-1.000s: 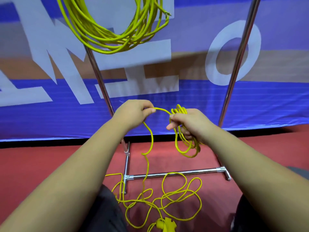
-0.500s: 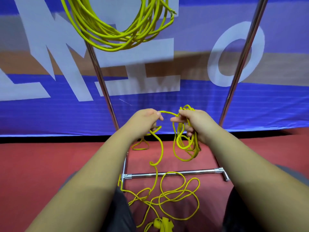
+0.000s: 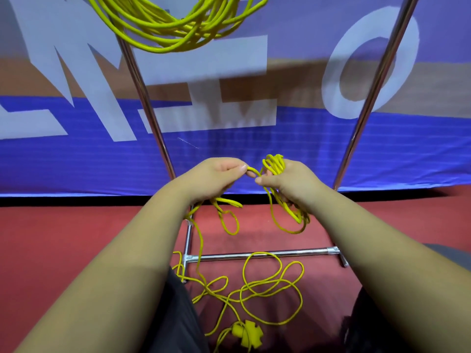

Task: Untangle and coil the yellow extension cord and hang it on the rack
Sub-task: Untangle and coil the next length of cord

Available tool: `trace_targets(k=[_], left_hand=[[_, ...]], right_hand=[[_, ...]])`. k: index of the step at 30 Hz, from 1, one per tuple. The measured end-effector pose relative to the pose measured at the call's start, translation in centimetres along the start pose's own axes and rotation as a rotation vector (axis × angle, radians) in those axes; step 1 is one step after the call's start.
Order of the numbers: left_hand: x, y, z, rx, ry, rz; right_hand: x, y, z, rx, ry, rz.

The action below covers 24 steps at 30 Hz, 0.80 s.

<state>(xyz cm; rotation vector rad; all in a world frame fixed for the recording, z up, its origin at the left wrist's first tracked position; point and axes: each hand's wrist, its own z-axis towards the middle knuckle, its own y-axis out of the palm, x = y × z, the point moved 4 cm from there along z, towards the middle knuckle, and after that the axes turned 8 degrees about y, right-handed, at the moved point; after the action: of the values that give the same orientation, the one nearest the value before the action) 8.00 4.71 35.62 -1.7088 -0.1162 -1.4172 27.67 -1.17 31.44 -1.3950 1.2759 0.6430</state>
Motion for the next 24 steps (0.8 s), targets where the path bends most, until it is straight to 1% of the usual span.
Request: trace_targets(k=[2, 5, 7, 8, 10, 16, 18, 21, 22, 24], left_hand=[[-0.9, -0.3, 0.3, -0.02, -0.045, 0.086], [-3.1, -0.7, 0.9, -0.073, -0.139, 0.38], [-5.1, -0.8, 1.2, -0.084, -0.215, 0.478], [-6.1, -0.9, 1.4, -0.086, -0.238, 0.585], [-7.6, -1.6, 1.5, -0.084, -0.272, 0.828], [-9.6, -3.6, 0.7, -0.027, -0.399, 1.099], [-10.4, -4.7, 0.0, 0.014, -0.464, 1.096], [-11.6, -5.9, -0.9, 0.035, -0.543, 0.934], [-11.6, -6.0, -1.0, 0.04, -0.526, 0.873], [-11.1, -5.5, -0.8, -0.003, -0.451, 0.802]], right_hand=[[-0.1, -0.1, 0.1, 0.031, -0.022, 0.0], [0.0, -0.7, 0.4, 0.167, -0.064, -0.122], [0.2, -1.0, 0.5, 0.27, -0.077, -0.196], [0.4, -1.3, 0.4, 0.327, -0.068, -0.223], [0.8, -2.3, 0.5, 0.425, -0.017, -0.216], [2.5, -6.3, 1.3, 0.62, 0.154, -0.122], [3.3, -6.9, 1.7, 0.627, 0.199, -0.113], [3.9, -6.8, 1.9, 0.626, 0.214, -0.123], [4.0, -6.6, 2.0, 0.609, 0.209, -0.131], [4.1, -6.1, 2.3, 0.564, 0.213, -0.183]])
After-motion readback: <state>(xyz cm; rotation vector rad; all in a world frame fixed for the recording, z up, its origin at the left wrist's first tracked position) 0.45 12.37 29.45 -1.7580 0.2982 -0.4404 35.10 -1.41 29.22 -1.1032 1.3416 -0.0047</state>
